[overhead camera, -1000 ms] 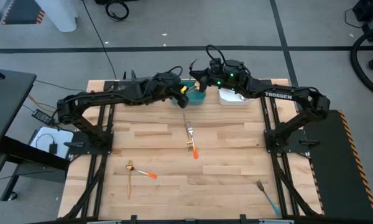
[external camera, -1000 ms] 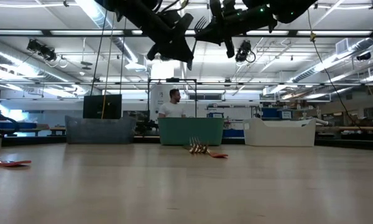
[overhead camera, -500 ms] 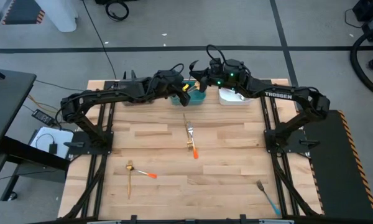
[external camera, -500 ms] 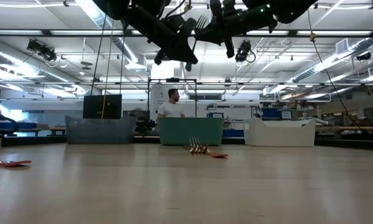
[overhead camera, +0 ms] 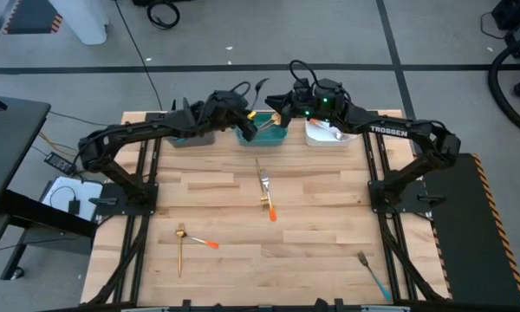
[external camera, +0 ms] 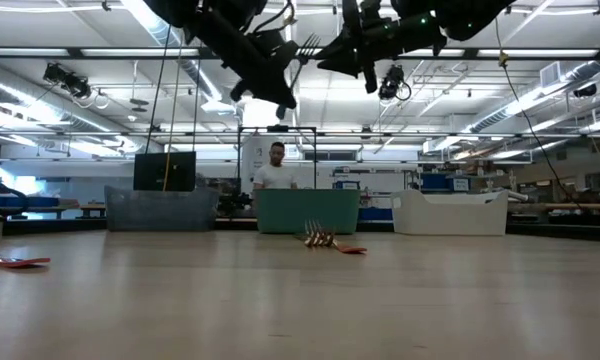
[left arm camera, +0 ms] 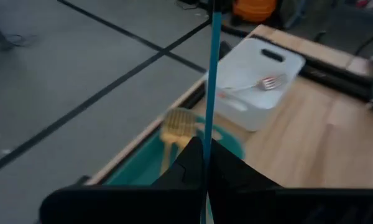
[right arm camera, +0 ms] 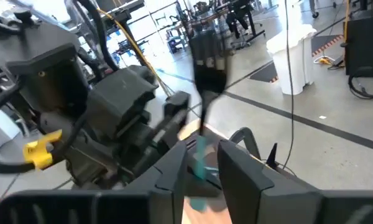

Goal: Sort silverware by color (type)
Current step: Put the blue fork into the black bin

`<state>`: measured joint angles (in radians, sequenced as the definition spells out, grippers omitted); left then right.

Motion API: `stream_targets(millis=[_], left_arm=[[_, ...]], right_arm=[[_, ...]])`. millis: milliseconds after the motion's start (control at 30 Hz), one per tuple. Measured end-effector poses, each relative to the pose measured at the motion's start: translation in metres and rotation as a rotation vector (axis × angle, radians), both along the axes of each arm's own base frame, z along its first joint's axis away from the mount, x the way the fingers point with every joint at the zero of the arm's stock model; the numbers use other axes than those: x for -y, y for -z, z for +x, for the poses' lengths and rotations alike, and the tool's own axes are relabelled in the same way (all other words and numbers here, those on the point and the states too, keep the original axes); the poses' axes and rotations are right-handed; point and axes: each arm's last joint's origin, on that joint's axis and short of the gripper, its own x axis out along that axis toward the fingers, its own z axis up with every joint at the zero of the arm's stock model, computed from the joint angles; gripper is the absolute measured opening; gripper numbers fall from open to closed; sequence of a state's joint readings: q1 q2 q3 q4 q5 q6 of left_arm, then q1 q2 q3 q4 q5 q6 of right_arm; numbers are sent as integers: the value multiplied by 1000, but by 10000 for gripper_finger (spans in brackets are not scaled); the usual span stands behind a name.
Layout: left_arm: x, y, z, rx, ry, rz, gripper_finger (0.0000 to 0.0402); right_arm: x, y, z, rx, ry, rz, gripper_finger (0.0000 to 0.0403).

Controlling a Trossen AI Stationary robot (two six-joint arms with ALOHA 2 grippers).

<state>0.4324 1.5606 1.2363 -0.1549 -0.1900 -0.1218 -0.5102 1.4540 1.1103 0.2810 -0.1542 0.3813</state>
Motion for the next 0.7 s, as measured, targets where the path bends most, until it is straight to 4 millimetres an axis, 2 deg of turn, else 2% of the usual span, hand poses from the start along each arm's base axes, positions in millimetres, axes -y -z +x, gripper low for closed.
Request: stream_targets(millis=[200,433,533,700], left_arm=[[-4,-6,-38,-218,-30,-23,11],[-9,15,-87,-672,-131,-150,11],[-12,19,-99,-753,-152,-207,11],[-21,20,-111,-783,-197,-249,12]], right_arm=[[15,0,-9,1,46,0,108],[35,0,-22,-2,83,-7,108],[42,0,-27,-20,93,-46,108],[50,1,-33,-45,116,-85,107]])
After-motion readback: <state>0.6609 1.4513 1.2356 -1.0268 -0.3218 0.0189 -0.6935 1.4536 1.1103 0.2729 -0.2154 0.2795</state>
